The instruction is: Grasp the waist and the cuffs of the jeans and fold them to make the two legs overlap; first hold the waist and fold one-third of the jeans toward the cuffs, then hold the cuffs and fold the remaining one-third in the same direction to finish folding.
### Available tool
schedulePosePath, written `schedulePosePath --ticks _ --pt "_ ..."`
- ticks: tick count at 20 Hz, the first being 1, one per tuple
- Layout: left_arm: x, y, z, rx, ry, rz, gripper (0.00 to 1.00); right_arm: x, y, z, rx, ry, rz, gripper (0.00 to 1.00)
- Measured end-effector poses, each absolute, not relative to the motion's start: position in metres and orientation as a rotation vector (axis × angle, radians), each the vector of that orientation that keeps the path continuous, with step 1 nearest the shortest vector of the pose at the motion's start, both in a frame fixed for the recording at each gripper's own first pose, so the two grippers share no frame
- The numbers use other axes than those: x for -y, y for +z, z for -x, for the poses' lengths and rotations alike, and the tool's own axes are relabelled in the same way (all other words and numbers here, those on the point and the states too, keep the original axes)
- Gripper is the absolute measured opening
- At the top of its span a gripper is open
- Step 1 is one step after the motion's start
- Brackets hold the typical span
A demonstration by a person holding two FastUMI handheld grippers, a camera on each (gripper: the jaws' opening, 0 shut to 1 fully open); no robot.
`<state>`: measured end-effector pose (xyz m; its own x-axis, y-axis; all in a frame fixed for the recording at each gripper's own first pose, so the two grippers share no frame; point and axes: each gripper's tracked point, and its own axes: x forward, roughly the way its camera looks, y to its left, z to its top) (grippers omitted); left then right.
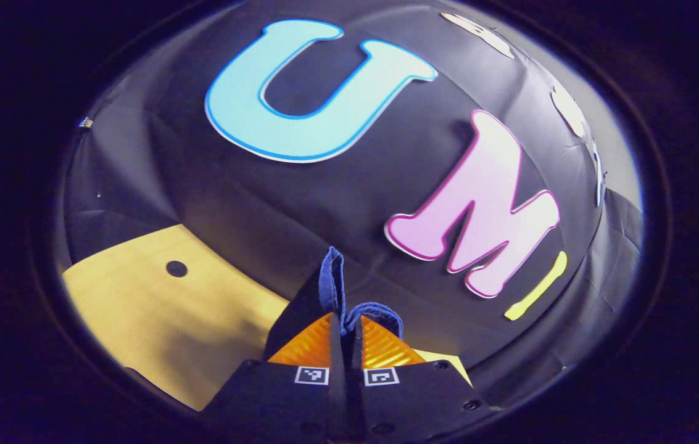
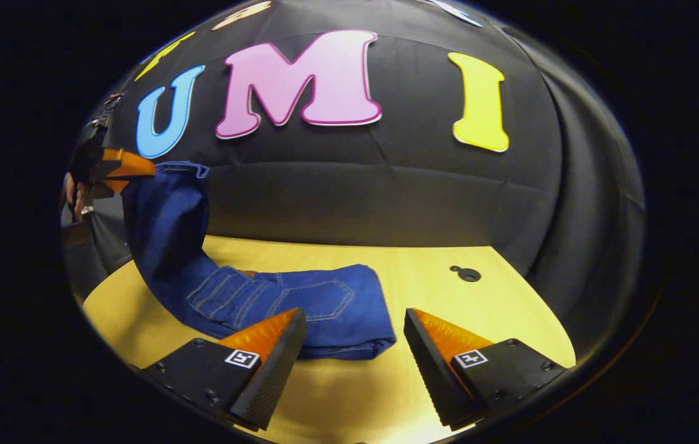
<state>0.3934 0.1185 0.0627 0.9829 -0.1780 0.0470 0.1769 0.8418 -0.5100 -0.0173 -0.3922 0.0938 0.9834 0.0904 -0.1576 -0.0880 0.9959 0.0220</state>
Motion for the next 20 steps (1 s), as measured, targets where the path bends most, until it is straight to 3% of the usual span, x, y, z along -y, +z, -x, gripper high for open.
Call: schedulePosePath --ticks 3,6,11,15,16,17,18,20 --pt "-0.031 0.057 -0.405 -0.046 -0.286 0.48 0.06 0.424 0.097 0.022 -0.153 0.037 -0.041 0.98" --pt "0.053 0.01 -0.412 -0.154 -0.39 0.426 0.06 0.452 0.092 0.029 -0.158 -0.008 -0.061 0.98" --pt "0.101 -0.069 -0.439 -0.336 -0.402 0.337 0.1 0.481 0.089 0.047 -0.183 -0.059 -0.083 0.98" --pt "0.114 -0.072 -0.429 -0.36 -0.459 0.323 0.29 0.495 0.095 0.065 -0.206 -0.074 -0.101 0.97" --pt "0.116 -0.064 -0.423 -0.335 -0.482 0.313 0.69 0.497 0.098 0.07 -0.207 -0.079 -0.095 0.97" --pt "0.113 -0.056 -0.416 -0.31 -0.49 0.293 0.91 0.499 0.1 0.075 -0.211 -0.083 -0.083 0.97" --pt "0.111 -0.047 -0.409 -0.286 -0.499 0.268 0.97 0.5 0.103 0.081 -0.215 -0.085 -0.071 0.98" --pt "0.101 -0.027 -0.386 -0.238 -0.515 0.213 0.97 0.495 0.11 0.091 -0.222 -0.079 -0.059 0.98"
